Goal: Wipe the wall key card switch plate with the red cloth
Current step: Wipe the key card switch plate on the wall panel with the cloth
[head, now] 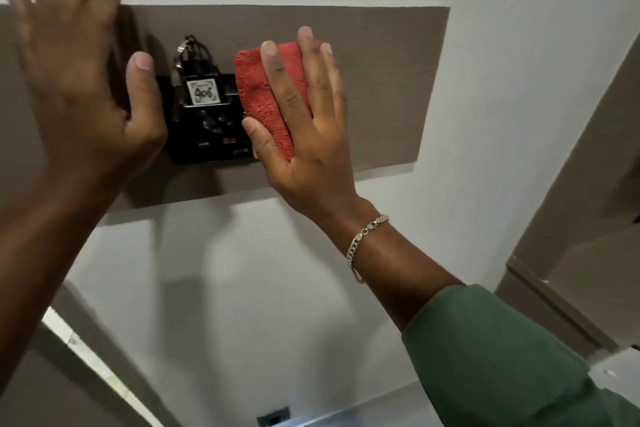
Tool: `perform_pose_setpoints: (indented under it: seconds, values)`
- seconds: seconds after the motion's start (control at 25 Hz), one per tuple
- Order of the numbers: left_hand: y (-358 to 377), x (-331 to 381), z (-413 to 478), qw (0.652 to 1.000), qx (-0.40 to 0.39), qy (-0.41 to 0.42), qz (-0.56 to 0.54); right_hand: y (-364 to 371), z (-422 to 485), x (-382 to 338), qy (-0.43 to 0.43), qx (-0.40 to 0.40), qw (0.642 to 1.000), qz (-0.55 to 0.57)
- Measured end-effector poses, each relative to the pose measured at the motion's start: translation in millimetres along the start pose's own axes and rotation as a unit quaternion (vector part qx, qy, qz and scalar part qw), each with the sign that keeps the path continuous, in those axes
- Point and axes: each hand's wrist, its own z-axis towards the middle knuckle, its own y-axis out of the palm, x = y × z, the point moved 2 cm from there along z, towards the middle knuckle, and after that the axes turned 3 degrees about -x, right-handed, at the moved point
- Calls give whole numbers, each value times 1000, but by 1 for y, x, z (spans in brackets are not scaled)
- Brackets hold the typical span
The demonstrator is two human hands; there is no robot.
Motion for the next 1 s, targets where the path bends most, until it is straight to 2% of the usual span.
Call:
perform_pose_setpoints:
  seconds: [0.12,0.2,0.28,0.44,0.6,0.64,0.76,0.8,0.92,1.0]
  values:
    - [-6,-13,-9,993,-90,51,64,28,-2,-1,41,-42,996,-74]
    - [-14,-14,-10,984,-123,67,110,33,-9,6,29,-37,994,-96]
    - [-13,-8,-8,979,-126,80,135,34,-12,14,22,-8,995,-101]
    - [-8,-10,-11,966,-119,86,213,52,5,0,122,79,987,-69]
    - [-3,-10,-11,954,-126,75,262,43,-10,21,2,41,993,-111]
    - [-2,-9,-12,952,-124,74,270,42,-10,24,7,44,993,-109]
    - [-2,-9,-12,950,-129,71,277,52,7,9,120,107,984,-73]
    - [-2,-8,-12,949,-125,72,280,55,10,5,114,110,984,-80]
    - [-1,-9,-12,947,-119,79,289,45,-4,22,-15,47,991,-127]
    - [1,-9,-12,945,-111,82,297,40,-5,30,-2,37,992,-122]
